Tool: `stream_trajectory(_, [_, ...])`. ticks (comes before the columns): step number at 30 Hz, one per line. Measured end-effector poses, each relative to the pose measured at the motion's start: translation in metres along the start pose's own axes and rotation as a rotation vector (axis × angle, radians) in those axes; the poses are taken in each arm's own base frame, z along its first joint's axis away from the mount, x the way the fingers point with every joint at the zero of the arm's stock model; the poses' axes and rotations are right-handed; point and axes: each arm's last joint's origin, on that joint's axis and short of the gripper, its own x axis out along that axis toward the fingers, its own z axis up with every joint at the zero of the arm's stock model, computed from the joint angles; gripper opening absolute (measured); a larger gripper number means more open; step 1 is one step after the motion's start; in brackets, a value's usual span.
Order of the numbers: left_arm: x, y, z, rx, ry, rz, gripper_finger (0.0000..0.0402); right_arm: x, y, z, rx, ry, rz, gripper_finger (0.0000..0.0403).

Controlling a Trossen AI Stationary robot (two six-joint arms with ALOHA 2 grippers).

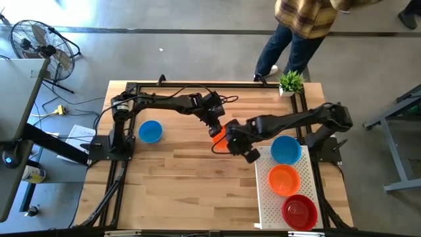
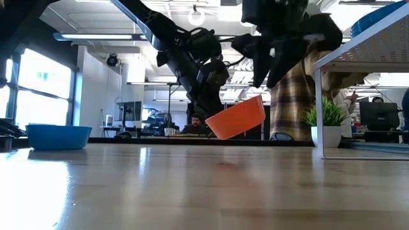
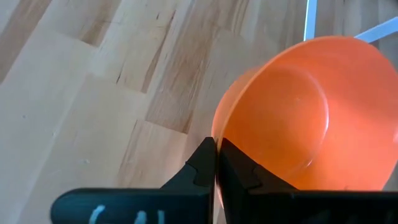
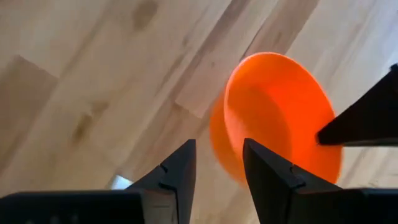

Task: Pick & Place Mini bowls
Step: Stack the orange bowl on top of the other orange bowl on the shelf

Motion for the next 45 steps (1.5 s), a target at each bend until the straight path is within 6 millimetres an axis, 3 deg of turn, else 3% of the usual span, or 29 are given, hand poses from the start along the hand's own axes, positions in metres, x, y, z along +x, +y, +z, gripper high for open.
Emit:
stream_trajectory(6, [0.000, -0.001, 0.000, 0.015, 0.003, -0.028, 0.0000, 0.012, 0.000, 0.006, -0.097, 0.054, -0.059, 0.0121])
stream_trajectory(21, [0.000, -0.004, 0.003, 0.017, -0.014, -0.108, 0.0000, 0.022, -0.001, 0.005, -0.172, 0.072, -0.019, 0.0119])
stream_trajectory(25, [0.000, -0.004, 0.003, 0.017, -0.014, -0.109, 0.0000, 0.025, -0.001, 0.004, -0.172, 0.081, -0.008, 0.0091])
stream_trajectory(31, [0.000, -0.004, 0.003, 0.020, -0.017, -0.126, 0.0000, 0.026, 0.000, 0.005, -0.185, 0.071, 0.014, 0.0012])
stream_trajectory(36, [0.000, -0.005, 0.003, 0.023, -0.018, -0.130, 0.0001, 0.025, 0.000, 0.005, -0.185, 0.069, 0.021, 0.0013])
stream_trajectory(40, [-0.003, -0.005, 0.004, 0.022, -0.027, -0.118, 0.0029, 0.020, -0.004, 0.007, -0.154, 0.057, 0.044, 0.0004])
stream_trajectory(45, [-0.019, -0.010, 0.008, 0.071, -0.053, -0.080, 0.0103, 0.017, -0.009, 0.008, -0.139, 0.057, 0.026, 0.0002])
